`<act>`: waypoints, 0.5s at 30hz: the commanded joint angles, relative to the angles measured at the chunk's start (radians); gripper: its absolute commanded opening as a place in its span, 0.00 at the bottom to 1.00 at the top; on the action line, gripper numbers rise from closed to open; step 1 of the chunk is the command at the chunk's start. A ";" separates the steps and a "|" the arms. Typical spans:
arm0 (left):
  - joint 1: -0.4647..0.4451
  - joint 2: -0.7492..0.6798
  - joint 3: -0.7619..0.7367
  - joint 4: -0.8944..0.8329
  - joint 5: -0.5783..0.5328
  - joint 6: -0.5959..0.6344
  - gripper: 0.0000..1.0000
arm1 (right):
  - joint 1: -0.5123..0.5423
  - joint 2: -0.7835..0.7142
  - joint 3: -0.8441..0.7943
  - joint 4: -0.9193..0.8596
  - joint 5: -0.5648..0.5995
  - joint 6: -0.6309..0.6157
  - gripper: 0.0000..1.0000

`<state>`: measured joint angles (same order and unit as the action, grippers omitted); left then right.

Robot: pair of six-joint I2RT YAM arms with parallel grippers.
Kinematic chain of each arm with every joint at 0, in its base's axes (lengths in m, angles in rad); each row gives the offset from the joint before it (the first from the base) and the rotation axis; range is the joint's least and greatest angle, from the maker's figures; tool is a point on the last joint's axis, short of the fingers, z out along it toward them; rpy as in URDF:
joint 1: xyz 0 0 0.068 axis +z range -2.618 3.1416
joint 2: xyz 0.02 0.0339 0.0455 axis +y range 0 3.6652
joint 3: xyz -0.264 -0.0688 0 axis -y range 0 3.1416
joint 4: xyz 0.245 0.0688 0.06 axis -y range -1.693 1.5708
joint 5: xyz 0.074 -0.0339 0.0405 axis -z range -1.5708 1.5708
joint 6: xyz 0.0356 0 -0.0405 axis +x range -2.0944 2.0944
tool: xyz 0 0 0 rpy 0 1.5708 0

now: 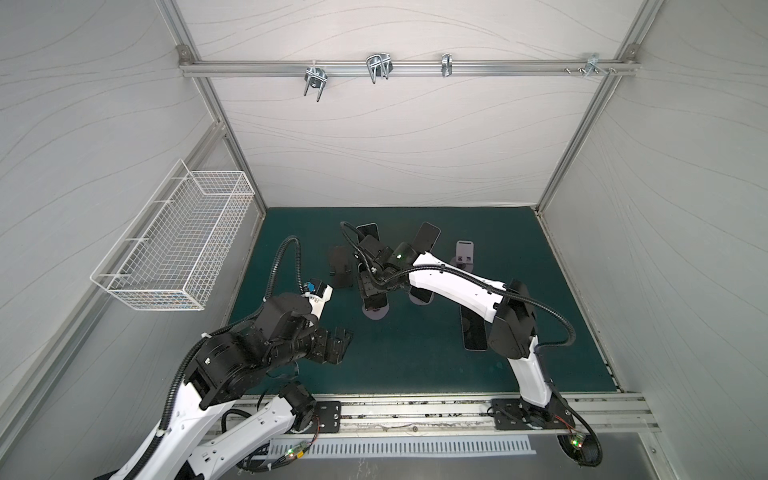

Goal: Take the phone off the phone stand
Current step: 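Close the right gripper on the light-blue phone's top edge, then lift the light-blue phone off its stand toward the robot with the right gripper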

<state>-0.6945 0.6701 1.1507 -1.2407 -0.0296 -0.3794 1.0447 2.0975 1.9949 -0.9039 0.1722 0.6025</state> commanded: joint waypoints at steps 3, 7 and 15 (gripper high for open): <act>0.003 -0.006 0.026 0.069 -0.016 -0.021 0.99 | -0.006 -0.095 -0.020 -0.030 -0.015 0.014 0.65; 0.003 -0.018 0.019 0.123 -0.007 -0.018 0.99 | -0.006 -0.136 -0.050 -0.036 -0.021 0.020 0.65; 0.003 -0.002 -0.003 0.198 -0.029 -0.030 0.99 | -0.035 -0.250 -0.136 -0.070 -0.045 0.020 0.65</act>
<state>-0.6945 0.6567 1.1477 -1.1061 -0.0372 -0.3973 1.0298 1.9324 1.8771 -0.9390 0.1360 0.6128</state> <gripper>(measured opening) 0.988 0.742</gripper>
